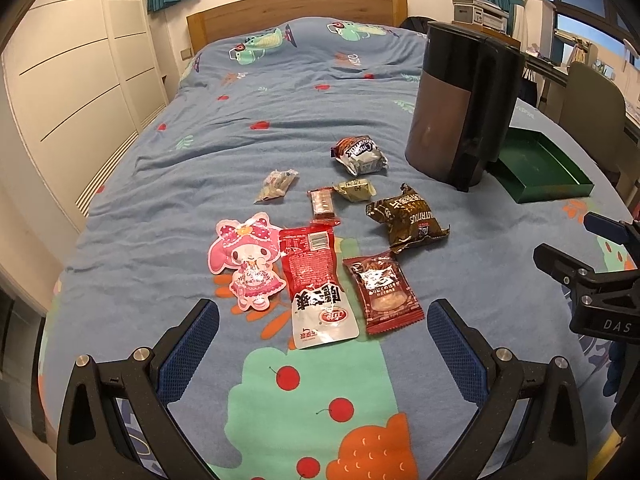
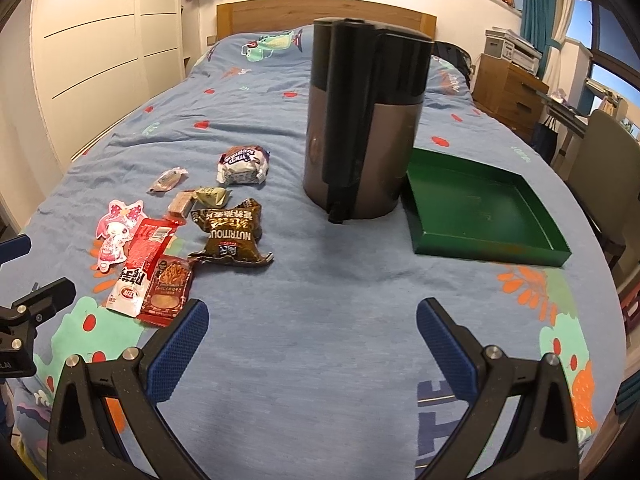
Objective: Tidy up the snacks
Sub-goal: 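Grasp the red-white spicy strip bag with the left gripper while the right grasps the red noodle packet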
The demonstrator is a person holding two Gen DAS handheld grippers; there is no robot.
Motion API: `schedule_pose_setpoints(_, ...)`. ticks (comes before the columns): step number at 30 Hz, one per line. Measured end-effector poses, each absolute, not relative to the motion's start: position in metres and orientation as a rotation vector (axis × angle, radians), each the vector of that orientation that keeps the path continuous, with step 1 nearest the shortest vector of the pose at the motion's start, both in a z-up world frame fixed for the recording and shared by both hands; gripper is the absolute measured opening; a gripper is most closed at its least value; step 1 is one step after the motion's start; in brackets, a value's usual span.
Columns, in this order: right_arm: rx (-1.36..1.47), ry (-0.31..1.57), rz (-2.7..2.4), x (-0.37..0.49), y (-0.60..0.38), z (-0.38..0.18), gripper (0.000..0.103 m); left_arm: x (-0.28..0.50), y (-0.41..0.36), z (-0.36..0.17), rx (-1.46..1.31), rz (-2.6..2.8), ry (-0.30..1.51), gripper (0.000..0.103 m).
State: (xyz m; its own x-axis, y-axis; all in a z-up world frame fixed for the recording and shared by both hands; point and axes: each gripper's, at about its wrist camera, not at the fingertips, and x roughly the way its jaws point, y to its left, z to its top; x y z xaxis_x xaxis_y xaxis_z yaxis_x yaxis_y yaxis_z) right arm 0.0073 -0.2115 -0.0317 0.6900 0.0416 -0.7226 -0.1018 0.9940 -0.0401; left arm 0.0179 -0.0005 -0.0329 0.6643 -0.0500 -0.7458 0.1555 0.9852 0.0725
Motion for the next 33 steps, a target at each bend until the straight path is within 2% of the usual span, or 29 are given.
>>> schedule_pose_setpoints(13,-0.095,0.834,0.116,0.014,-0.193,-0.045,0.103,0.029,0.02,-0.055,0.107,-0.078,0.938,0.102)
schedule_pose_setpoints(26,-0.086,0.915,0.243,0.033,-0.145,-0.079,0.103,0.033,0.105,-0.098,-0.047,0.023,1.056,0.101)
schedule_pose_setpoints(29,-0.074,0.941,0.282,0.04,-0.131,-0.09,0.103,0.04,0.099,-0.102,-0.089,-0.024,1.073,0.096)
schedule_pose_setpoints(31,-0.068,0.955,0.299,0.043,-0.124,-0.094,0.103,0.049,0.091,-0.107,-0.115,-0.058,1.101,0.087)
schedule_pose_setpoints(32,-0.064,0.963,0.305,0.045,-0.121,-0.097,0.103,0.054,0.087,-0.11,-0.13,-0.073,1.117,0.078)
schedule_pose_setpoints(33,-0.06,0.97,0.307,0.047,-0.119,-0.099,0.103,0.062,0.082,-0.114,-0.156,-0.094,1.136,0.073)
